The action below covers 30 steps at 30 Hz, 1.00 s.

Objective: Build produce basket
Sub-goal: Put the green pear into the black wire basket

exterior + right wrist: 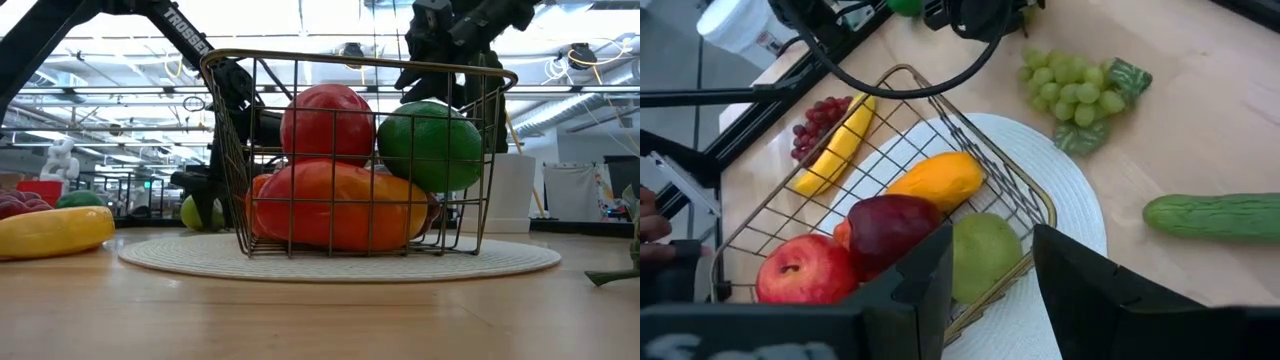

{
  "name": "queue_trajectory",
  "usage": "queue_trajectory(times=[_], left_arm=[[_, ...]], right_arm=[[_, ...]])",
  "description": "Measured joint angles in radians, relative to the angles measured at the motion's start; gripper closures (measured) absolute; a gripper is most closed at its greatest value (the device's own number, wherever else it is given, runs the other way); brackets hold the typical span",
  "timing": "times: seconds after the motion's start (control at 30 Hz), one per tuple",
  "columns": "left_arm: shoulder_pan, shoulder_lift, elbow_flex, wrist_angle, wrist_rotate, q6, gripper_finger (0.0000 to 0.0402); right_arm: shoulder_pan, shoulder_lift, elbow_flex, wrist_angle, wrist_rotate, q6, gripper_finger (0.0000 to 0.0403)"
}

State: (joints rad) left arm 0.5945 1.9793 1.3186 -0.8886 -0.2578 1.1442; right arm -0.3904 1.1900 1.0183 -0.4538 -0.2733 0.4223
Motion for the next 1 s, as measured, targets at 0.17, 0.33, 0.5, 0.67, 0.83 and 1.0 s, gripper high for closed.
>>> queue_trajectory(times=[0.17,0.33,0.5,0.67,0.83,1.0], left_arm=[[0.0,0.0,-0.001,0.002,-0.007,0.006,0.0156],[0.0,-0.001,-0.039,0.02,-0.006,0.035,0.0156],[-0.01,-0.01,-0.092,0.059,-0.028,0.032,0.0156],[-0.03,-0.007,-0.102,0.09,-0.066,0.05,0.0169],[-0.038,-0.006,-0.104,0.097,-0.072,0.051,0.022],[-0.038,-0.005,-0.104,0.09,-0.072,-0.005,0.0246]], right_arm=[[0.0,0.0,0.0,0.0,-0.053,-0.004,0.0267],[0.0,-0.001,0.0,0.0,-0.11,0.0,0.0267],[0.001,-0.001,0.0,0.0,-0.151,0.001,0.0267],[0.018,-0.005,0.0,0.0,-0.151,-0.013,0.0267],[0.049,-0.005,0.001,0.0,-0.152,-0.027,0.0267],[0.085,-0.005,0.001,0.0,-0.151,-0.04,0.0267]])
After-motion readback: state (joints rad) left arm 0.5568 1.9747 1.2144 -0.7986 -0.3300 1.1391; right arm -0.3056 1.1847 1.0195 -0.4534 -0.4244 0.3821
